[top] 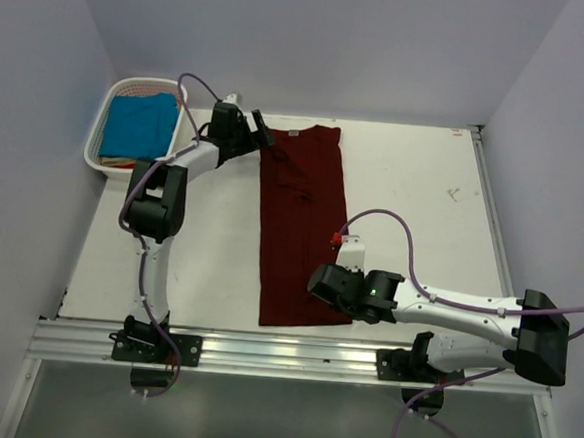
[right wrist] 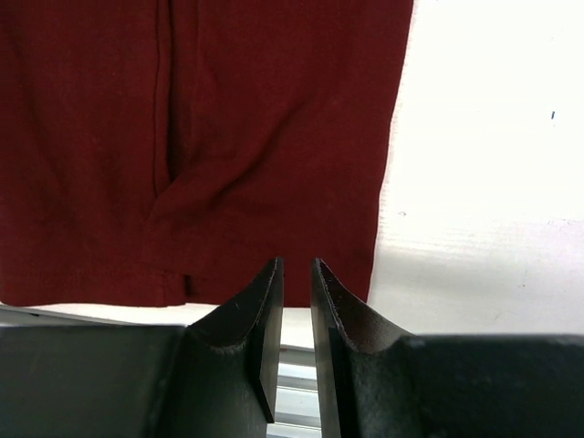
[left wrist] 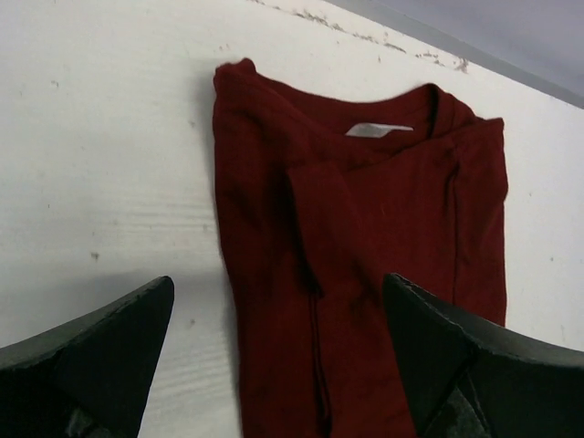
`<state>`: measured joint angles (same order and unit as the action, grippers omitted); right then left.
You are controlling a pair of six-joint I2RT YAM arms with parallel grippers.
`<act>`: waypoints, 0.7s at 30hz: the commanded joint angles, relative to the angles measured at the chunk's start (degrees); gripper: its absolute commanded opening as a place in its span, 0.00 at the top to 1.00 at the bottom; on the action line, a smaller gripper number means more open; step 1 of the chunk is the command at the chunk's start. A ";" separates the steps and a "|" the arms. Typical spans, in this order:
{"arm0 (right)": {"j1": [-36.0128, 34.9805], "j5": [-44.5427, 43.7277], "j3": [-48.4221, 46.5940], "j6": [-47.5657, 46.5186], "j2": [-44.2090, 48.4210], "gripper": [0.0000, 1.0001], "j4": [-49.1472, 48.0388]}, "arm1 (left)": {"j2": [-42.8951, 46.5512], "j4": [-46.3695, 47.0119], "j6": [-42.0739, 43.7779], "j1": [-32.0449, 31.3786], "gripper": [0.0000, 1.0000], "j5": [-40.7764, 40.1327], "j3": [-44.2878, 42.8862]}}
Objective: Fold and stack the t-shirts
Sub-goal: Rotate the tshirt 90 degrees, then grab the bottom of the folded rectangular tshirt with both arms
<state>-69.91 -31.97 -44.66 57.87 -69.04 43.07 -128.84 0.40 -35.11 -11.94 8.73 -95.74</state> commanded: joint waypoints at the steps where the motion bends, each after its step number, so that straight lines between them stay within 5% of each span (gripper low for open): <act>1: -0.14 -1.61 -0.95 1.11 0.57 0.77 -1.93 | 8.86 7.24 -1.01 0.26 0.00 3.21 4.42; 7: -0.14 -1.26 -0.07 1.72 2.06 0.79 -2.38 | 9.74 7.15 -3.47 -0.97 0.17 8.93 7.06; 12: -0.14 -2.13 0.10 1.81 3.03 0.85 -1.68 | 13.08 7.16 -3.91 -3.61 0.58 9.99 13.37; 14: -0.05 -4.06 -0.33 3.03 3.55 1.00 -0.54 | 16.57 6.45 -4.26 -4.49 0.85 10.08 18.36; 15: -0.14 -5.11 -0.60 4.00 3.90 1.00 1.47 | 17.99 6.28 -4.26 -5.01 0.90 10.16 20.49; 17: 0.12 -7.92 -0.42 8.11 5.40 1.00 3.76 | 23.68 5.31 -4.09 -5.54 0.99 10.25 27.76; 21: 2.14 -7.85 2.55 12.79 8.74 1.00 6.15 | 36.26 -2.74 -2.94 -7.56 0.98 8.15 40.00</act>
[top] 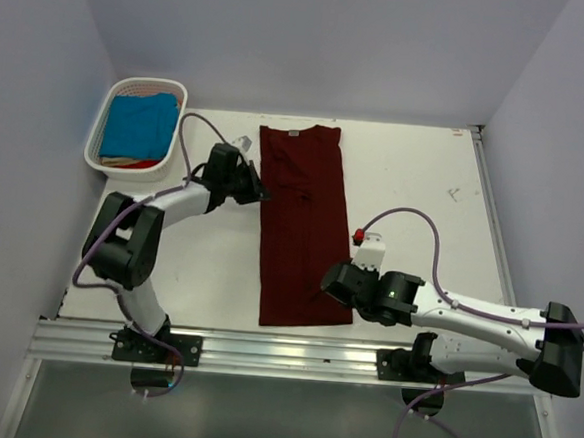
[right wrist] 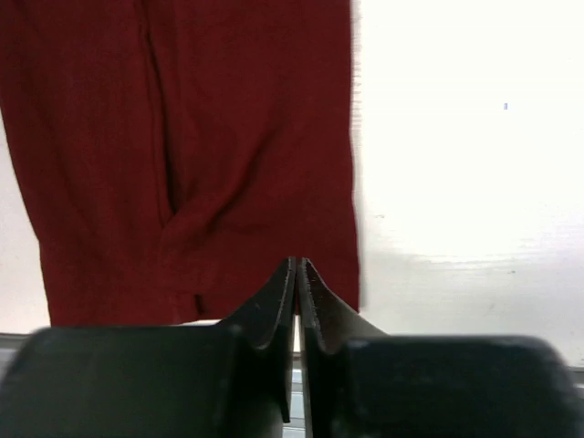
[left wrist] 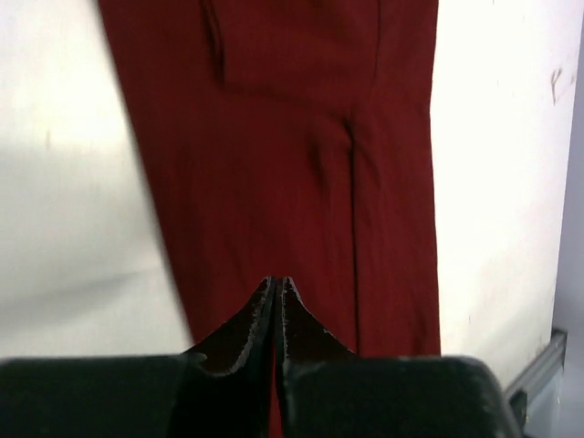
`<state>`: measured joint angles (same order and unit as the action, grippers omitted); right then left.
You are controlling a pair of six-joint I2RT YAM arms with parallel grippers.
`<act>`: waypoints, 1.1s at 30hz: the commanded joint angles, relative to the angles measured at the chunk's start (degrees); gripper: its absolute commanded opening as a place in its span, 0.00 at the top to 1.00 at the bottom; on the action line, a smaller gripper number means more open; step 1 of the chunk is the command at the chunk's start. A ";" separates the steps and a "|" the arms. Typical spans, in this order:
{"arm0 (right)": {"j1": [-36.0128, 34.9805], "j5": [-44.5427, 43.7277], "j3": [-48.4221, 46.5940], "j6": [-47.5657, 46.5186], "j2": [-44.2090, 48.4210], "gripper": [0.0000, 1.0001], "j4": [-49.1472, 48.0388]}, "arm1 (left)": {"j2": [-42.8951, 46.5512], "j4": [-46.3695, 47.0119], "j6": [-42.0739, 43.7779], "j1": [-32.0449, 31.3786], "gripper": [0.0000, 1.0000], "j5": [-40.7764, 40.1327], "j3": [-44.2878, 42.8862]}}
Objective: Fold and stack the t-shirts
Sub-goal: Grab the bottom of the folded rectangular tshirt with both arms
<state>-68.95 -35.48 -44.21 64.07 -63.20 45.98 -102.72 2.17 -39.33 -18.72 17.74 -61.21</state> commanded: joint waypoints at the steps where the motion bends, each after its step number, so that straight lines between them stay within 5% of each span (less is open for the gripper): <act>1: 1.27 -4.07 2.71 7.98 4.21 0.90 3.24 | 15.82 -6.20 1.54 -1.05 0.94 -1.47 7.75; 2: 1.45 -3.11 4.20 8.69 4.57 0.69 3.24 | 18.75 -7.87 1.71 -1.84 0.90 -2.87 11.86; 3: 1.53 -2.40 4.91 9.48 4.92 0.61 3.24 | 21.65 -9.63 1.89 -2.11 0.86 -3.41 13.64; 6: 1.62 0.93 7.98 11.33 5.72 0.44 1.76 | 32.29 -17.88 1.72 -3.42 0.73 -5.17 19.80; 9: 1.62 4.18 10.88 11.25 5.54 0.39 -2.09 | 40.82 -21.58 -0.04 -5.00 0.64 -4.38 24.72; 16: 1.62 8.32 13.88 10.63 3.96 0.41 -9.94 | 48.14 -20.81 -4.00 -9.05 0.44 -2.45 33.34; 33: 1.62 12.37 20.73 15.29 8.79 0.55 -8.27 | 43.65 -15.62 -11.90 -19.68 0.34 -2.00 39.24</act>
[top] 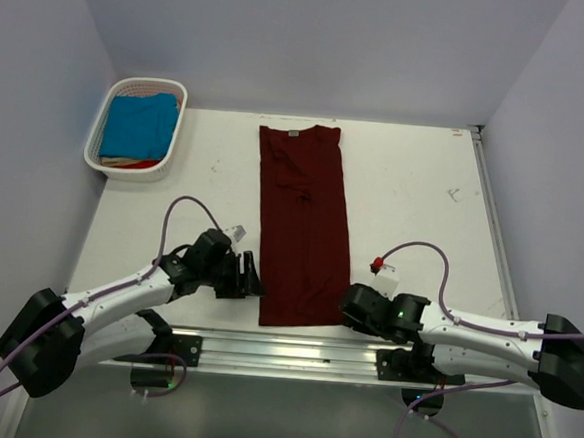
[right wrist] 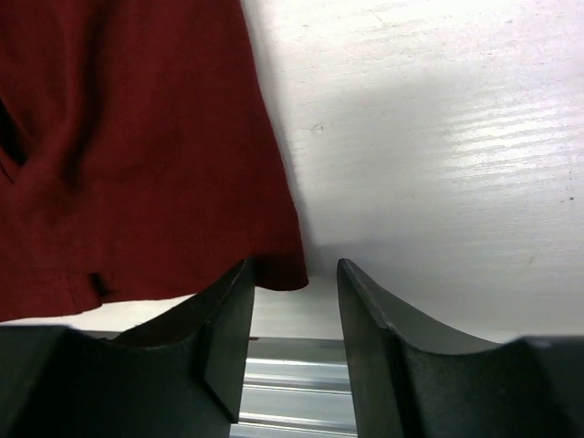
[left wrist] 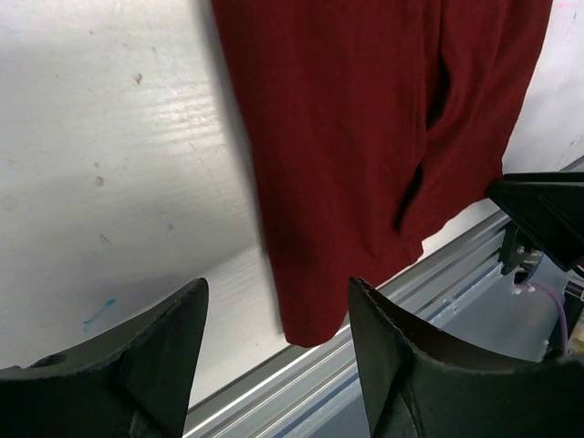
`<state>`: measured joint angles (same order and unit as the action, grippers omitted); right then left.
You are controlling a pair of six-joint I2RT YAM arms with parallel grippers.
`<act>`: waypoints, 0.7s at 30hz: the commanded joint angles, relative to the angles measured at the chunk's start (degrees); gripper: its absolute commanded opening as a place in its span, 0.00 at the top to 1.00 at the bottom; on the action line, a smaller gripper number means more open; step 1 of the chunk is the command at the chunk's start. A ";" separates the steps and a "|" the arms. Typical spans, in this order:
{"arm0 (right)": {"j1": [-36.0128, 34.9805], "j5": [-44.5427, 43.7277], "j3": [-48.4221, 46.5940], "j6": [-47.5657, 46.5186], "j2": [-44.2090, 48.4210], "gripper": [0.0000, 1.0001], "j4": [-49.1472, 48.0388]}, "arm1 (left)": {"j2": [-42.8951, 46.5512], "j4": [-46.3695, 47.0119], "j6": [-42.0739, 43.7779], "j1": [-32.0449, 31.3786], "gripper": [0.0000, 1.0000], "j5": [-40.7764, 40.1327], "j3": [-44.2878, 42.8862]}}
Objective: Fold and stack the t-shirts
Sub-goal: Grab the bottom of the folded rectangular tshirt with both arms
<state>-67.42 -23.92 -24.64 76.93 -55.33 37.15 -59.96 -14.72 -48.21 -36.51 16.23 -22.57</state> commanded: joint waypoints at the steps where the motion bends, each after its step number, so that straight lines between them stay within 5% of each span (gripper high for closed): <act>1: 0.18 0.89 1.52 2.44 0.93 0.56 0.12 | 1.08 1.10 -3.56 -2.33 0.33 -0.84 1.03; 17: 0.09 3.27 2.49 0.86 -6.37 0.64 -7.88 | -10.78 11.99 -10.24 -11.56 0.30 -5.24 4.29; 20: 0.18 3.27 2.67 0.77 -5.58 0.70 -7.01 | -11.93 13.14 -10.24 -12.09 0.43 -5.33 4.02; 21: 0.09 3.18 2.85 0.77 -5.14 0.76 -6.74 | -11.76 13.14 -10.15 -12.18 0.55 -5.42 3.94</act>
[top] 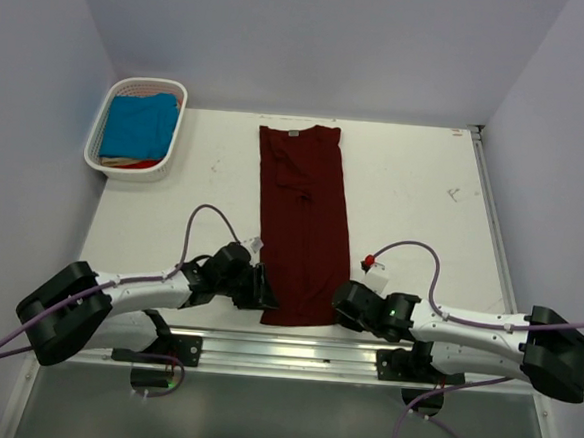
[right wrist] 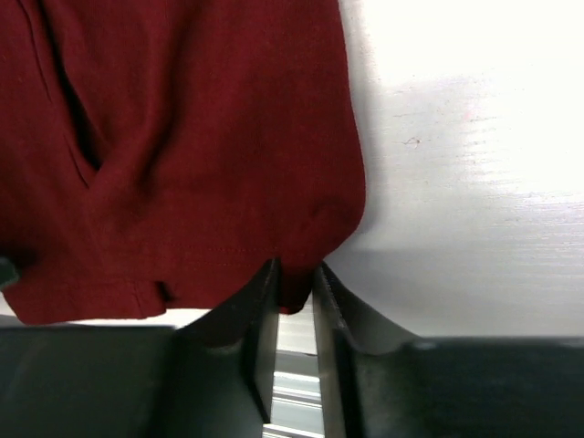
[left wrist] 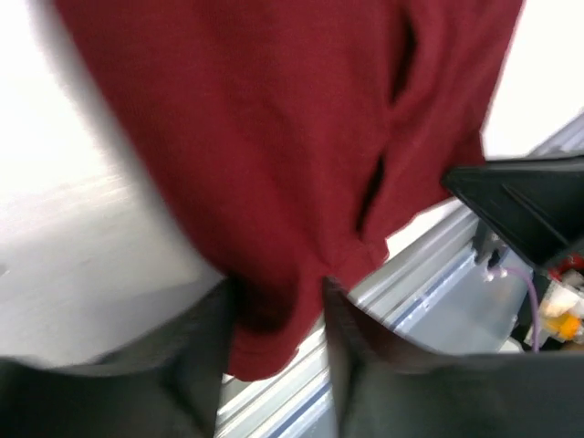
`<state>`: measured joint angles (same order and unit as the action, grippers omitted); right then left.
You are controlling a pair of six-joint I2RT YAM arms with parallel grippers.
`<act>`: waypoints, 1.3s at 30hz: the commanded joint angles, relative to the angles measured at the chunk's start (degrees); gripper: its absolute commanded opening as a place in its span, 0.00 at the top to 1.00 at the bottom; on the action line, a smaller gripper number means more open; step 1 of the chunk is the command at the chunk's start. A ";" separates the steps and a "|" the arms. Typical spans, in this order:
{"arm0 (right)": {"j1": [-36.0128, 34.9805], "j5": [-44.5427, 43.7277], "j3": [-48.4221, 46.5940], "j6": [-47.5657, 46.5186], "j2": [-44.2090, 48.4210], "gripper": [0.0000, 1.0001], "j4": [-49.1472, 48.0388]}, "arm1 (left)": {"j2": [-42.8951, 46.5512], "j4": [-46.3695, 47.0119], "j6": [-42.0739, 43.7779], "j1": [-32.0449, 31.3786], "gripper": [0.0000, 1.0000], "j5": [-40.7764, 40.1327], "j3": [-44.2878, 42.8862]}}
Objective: Fold and stack the t-shirts
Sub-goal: Grab the bottom of the folded rectangular tshirt with both arms
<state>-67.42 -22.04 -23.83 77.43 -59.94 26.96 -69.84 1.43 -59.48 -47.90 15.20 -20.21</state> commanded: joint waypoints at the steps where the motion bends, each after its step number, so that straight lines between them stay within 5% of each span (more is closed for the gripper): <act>1: 0.09 1.21 2.21 0.35 -0.09 0.79 3.71 | -1.79 -3.19 1.12 -0.88 0.61 -4.56 1.57; 8: 0.09 1.04 2.83 0.09 2.55 1.00 4.94 | 0.67 -4.94 1.04 -1.67 1.00 -4.83 1.84; 24: -2.19 5.87 -1.12 -16.06 11.24 1.00 4.24 | 18.33 -18.39 -0.54 -4.04 1.00 -7.99 2.28; 39: -2.28 -1.07 -12.90 -25.40 11.69 1.00 10.13 | 17.81 -14.79 1.47 -4.04 0.99 -10.62 -2.99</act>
<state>-69.38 -19.64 -33.91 53.89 -48.49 34.46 -52.73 -15.18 -59.24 -51.57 7.03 -19.05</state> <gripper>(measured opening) 0.094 0.014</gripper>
